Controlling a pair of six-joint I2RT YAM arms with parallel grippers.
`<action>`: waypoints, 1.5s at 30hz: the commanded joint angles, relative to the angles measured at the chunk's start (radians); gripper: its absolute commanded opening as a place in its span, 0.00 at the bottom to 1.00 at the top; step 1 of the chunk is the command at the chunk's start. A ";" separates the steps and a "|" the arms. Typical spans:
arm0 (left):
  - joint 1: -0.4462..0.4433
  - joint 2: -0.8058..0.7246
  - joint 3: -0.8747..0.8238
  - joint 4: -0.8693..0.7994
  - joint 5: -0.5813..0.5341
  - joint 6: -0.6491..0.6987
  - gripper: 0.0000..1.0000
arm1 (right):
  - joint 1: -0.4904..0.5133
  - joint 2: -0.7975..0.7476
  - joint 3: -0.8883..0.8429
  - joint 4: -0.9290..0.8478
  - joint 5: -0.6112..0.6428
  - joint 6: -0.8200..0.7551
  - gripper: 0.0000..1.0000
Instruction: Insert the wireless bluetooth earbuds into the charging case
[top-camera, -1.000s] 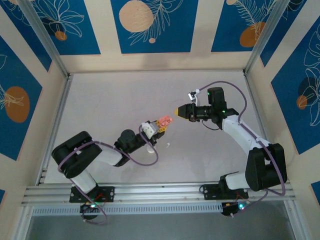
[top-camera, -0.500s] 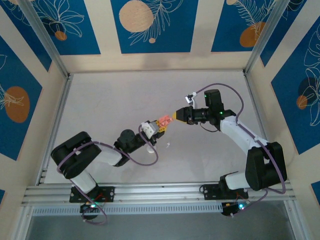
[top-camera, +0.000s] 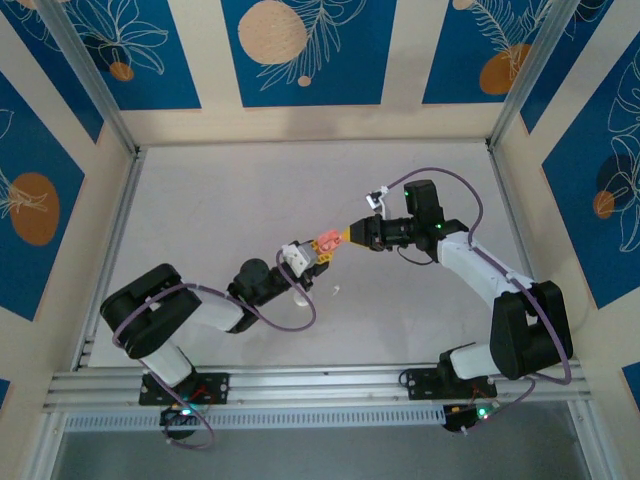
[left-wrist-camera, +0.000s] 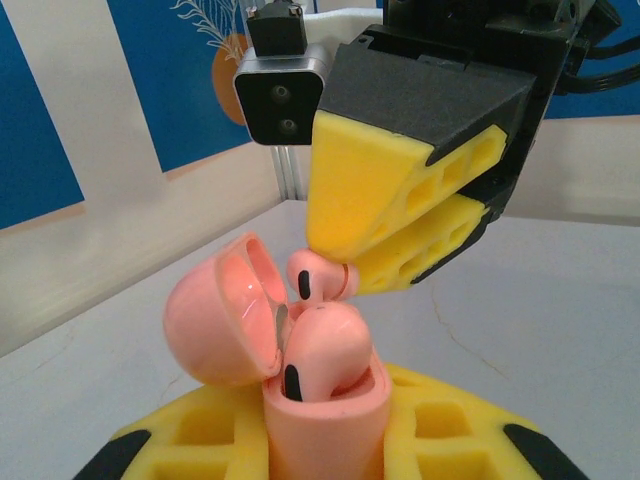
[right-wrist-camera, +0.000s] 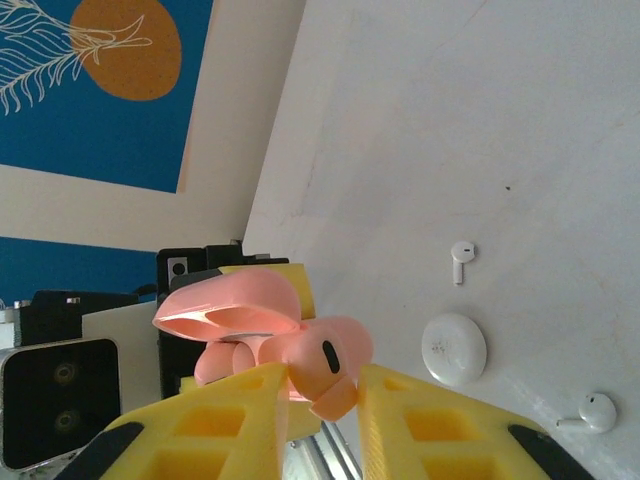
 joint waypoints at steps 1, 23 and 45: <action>-0.015 -0.024 -0.008 0.049 -0.001 0.017 0.14 | 0.008 0.009 0.000 -0.033 -0.028 -0.016 0.24; -0.015 -0.012 -0.009 0.050 -0.008 0.016 0.14 | 0.037 0.005 0.030 -0.087 -0.024 -0.038 0.23; -0.015 -0.014 -0.006 0.051 -0.003 0.020 0.14 | 0.031 -0.014 0.043 -0.146 0.012 -0.065 0.42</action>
